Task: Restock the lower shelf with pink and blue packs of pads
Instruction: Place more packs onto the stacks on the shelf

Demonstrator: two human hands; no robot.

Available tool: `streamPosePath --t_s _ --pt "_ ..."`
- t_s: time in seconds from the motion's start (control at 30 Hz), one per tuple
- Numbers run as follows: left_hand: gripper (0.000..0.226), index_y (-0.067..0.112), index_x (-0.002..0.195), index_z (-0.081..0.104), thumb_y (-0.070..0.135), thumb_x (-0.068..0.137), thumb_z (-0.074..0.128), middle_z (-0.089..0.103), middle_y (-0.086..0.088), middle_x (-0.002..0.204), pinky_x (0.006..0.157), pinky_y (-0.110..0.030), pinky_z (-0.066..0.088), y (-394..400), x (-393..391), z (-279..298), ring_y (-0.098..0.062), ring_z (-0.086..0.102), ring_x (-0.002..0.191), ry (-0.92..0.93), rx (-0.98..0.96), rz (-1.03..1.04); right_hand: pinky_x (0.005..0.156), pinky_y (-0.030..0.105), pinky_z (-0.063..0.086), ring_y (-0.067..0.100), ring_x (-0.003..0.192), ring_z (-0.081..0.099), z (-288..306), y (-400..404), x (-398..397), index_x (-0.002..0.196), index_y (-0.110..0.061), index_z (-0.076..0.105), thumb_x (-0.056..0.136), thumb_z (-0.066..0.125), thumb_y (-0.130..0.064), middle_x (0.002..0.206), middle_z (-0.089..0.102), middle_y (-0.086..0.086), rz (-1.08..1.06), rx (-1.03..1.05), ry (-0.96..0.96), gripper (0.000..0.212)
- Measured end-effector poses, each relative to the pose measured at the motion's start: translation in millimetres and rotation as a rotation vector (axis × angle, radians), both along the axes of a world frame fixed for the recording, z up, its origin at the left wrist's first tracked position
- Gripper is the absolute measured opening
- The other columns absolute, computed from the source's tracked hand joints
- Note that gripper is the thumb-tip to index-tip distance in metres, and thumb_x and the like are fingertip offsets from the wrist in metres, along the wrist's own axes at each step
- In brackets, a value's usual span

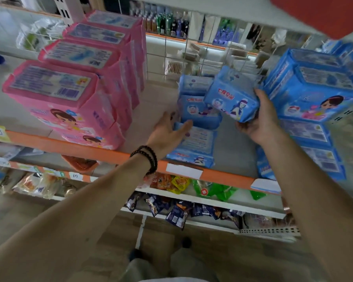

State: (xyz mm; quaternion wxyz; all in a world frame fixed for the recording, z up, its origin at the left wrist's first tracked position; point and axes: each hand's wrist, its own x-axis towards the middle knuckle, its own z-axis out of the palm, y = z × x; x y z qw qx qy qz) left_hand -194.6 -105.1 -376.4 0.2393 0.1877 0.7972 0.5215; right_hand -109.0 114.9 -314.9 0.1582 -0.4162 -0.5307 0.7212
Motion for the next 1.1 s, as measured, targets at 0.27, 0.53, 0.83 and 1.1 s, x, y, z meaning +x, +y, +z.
streamPosePath --t_s 0.27,0.53,0.83,1.1 --pt "0.078 0.011 0.118 0.056 0.075 0.076 0.067 0.06 -0.005 0.116 0.088 -0.033 0.052 57 -40 32 -0.024 0.06 0.103 -0.162 -0.228 0.068 0.06 0.022 0.048 0.015 0.079 0.066 19 35 -14 0.099 -0.026 0.07 0.086 0.055 -0.057 0.092 0.069 -0.004 0.057 -0.141 0.015 0.037" --pt "0.043 0.009 0.112 0.07 0.026 0.078 0.087 0.075 -0.009 0.102 0.067 -0.032 0.062 56 -49 28 -0.022 0.073 0.085 -0.369 -0.093 -0.075 0.06 0.022 0.045 0.011 0.066 0.063 17 48 -13 0.079 -0.024 0.071 0.091 0.05 -0.054 0.072 0.068 -0.006 0.075 -0.193 0.032 0.038" --pt "0.072 0.012 0.116 0.065 0.027 0.052 0.096 0.073 -0.002 0.113 0.087 -0.043 0.061 53 -85 -11 -0.015 0.071 0.104 0.094 -0.055 -0.131 0.063 0.022 0.046 0.011 0.067 0.065 23 44 -29 0.083 -0.027 0.068 0.095 0.045 -0.056 0.074 0.071 -0.007 0.039 -0.002 -0.014 0.039" --pt "0.101 0.019 0.147 0.03 0.02 0.067 0.092 0.052 0.006 0.124 0.093 -0.026 0.054 38 -92 0 -0.01 0.058 0.112 -0.07 -0.028 -0.192 0.06 0.022 0.046 0.013 0.067 0.066 29 35 -52 0.074 -0.024 0.07 0.091 0.053 -0.055 0.073 0.07 -0.006 0.112 0.009 -0.025 0.039"
